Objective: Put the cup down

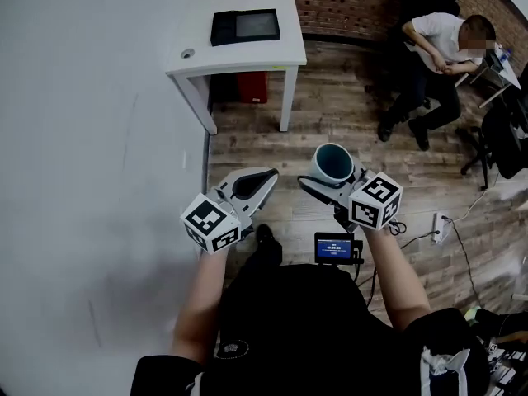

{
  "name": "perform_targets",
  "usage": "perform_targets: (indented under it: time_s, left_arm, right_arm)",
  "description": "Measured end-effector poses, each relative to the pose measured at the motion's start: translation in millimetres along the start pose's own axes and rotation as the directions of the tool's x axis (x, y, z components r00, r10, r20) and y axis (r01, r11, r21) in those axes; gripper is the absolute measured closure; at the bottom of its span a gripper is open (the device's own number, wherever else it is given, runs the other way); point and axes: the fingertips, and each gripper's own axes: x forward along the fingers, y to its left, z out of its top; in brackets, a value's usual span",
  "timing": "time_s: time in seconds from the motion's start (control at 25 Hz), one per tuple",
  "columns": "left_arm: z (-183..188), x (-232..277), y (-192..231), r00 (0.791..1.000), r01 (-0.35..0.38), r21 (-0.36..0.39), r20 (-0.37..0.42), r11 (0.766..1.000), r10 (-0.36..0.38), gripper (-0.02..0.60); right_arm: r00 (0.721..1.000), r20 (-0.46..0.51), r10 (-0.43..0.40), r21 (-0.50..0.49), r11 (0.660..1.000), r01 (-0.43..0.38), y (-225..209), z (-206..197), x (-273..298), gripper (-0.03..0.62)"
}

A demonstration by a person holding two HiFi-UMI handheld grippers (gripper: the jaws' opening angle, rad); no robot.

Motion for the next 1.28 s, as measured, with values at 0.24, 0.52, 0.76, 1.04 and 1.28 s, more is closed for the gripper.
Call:
perform_targets:
  time_s: [0.24,0.52,0.76,1.04,1.28]
  left_arm:
    - [18.6,1.8,64.3,1.000,0.009,0.015,0.001,1.000,-0.009,0.574]
    - [24.9,-2.4,127.5,0.998,-0.050,-0.034,0.026,0.998,0.051,0.574]
    - [19.3,12.2,178.4,0.996,-0.084,-0.074,0.015,0.994,0.085,0.574]
    - [21.4,59.2,254.8,0.992,-0.123,-0.077,-0.006,0.989,0.123,0.574]
    - [60.1,115.1,327.9,0.991,-0.131,-0.052,0.004,0.990,0.132,0.574]
  right_arm:
    - [1.000,0.022,-0.016,0.004,1.000,0.016,-30.3,39.2,57.7,0.197]
    - [1.000,0.000,0.005,0.025,1.000,-0.005,-56.8,51.8,103.9,0.197]
    - [0.999,-0.022,0.033,0.050,0.998,-0.032,-92.6,52.7,141.9,0.197]
    - [0.997,0.000,0.081,0.070,0.994,-0.081,-173.3,76.3,196.7,0.198]
    - [0.991,0.044,0.124,0.085,0.988,-0.127,-250.7,124.6,241.3,0.197]
